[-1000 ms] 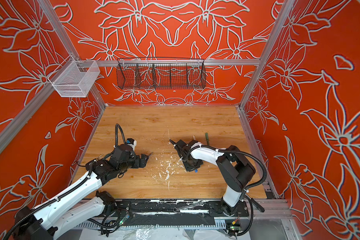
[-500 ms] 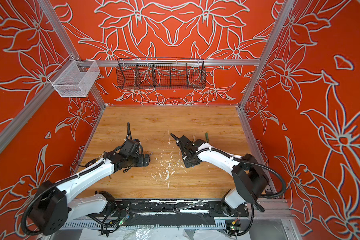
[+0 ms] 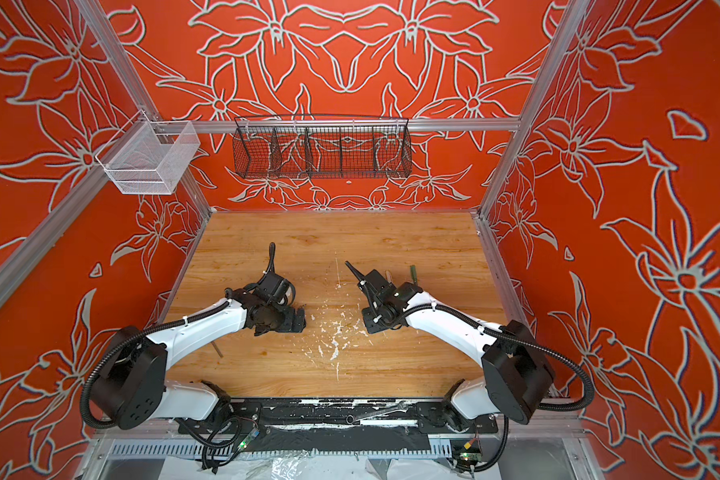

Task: Insert the pens into the pen caps
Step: 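Lower the left gripper onto the blue pen and close it around the barrel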

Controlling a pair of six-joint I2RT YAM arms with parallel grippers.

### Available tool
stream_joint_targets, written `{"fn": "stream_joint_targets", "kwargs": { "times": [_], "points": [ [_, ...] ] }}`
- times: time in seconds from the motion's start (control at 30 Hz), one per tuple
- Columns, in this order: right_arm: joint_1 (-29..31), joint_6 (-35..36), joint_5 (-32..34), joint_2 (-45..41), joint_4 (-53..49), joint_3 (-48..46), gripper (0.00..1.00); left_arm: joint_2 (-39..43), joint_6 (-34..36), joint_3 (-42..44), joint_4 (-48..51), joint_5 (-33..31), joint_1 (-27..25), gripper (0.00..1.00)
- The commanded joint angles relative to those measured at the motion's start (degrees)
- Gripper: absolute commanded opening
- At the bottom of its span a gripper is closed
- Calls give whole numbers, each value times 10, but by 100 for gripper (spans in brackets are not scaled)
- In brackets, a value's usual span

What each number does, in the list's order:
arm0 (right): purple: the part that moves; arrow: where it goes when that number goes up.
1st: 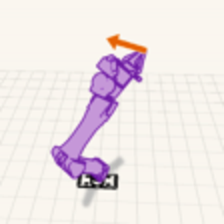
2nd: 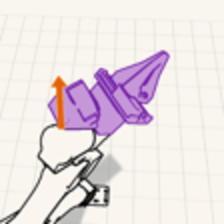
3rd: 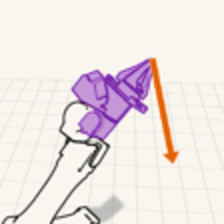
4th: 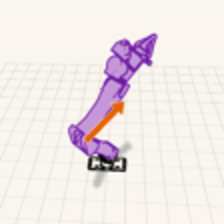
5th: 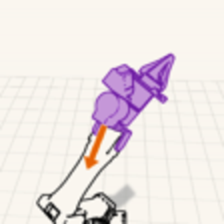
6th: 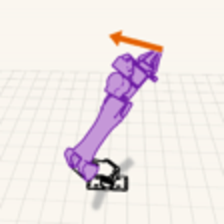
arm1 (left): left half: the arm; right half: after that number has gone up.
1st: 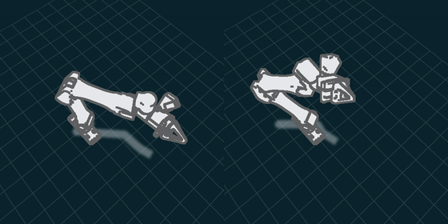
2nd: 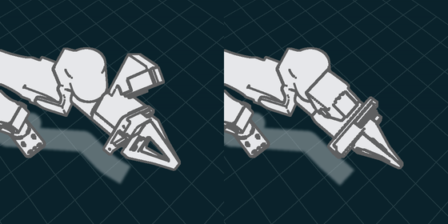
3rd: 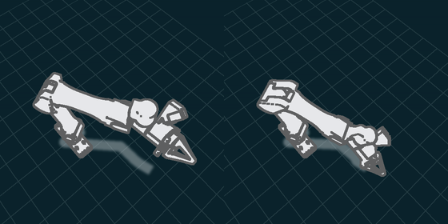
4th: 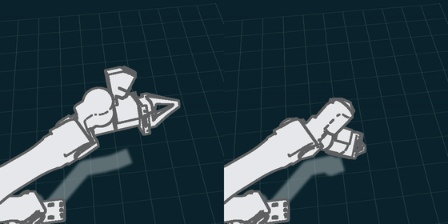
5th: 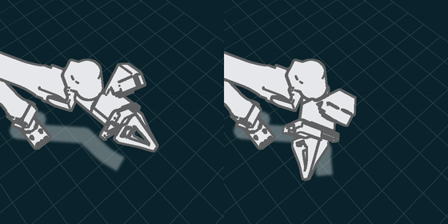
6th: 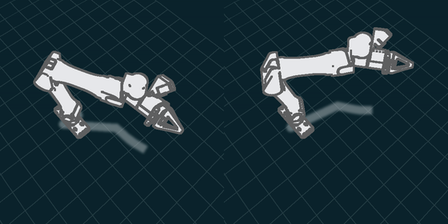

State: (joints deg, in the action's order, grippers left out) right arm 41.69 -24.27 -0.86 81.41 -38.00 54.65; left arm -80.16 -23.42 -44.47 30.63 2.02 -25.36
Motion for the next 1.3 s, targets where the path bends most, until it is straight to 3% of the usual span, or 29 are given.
{"fn": "stream_joint_targets", "kwargs": {
  "times": [0.0, 0.17, 0.4, 0.67, 0.87, 1.1, 1.27],
  "points": [
    [-3, -13, -17, -13, 16, -10, 9, 3, -3, 1, 17, -34, 6, 98],
    [-3, -15, -27, -19, 20, -11, 9, -34, 7, -33, 20, -36, 12, 98],
    [-4, -25, -29, -35, 28, -23, 9, -82, 25, -63, 21, 14, 14, 99],
    [-6, -24, -35, -42, 31, -25, 9, -103, 11, -46, 29, 48, 14, 100],
    [-9, -19, -40, -37, 39, -28, 9, -73, -9, -24, 12, 102, 1, 92],
    [-13, -16, -48, -34, 46, -29, 9, -71, -33, -19, 33, 36, -39, 83],
    [-14, -14, -46, -37, 43, -28, 9, -115, -33, -26, 30, 34, -41, 67]
  ]
}}
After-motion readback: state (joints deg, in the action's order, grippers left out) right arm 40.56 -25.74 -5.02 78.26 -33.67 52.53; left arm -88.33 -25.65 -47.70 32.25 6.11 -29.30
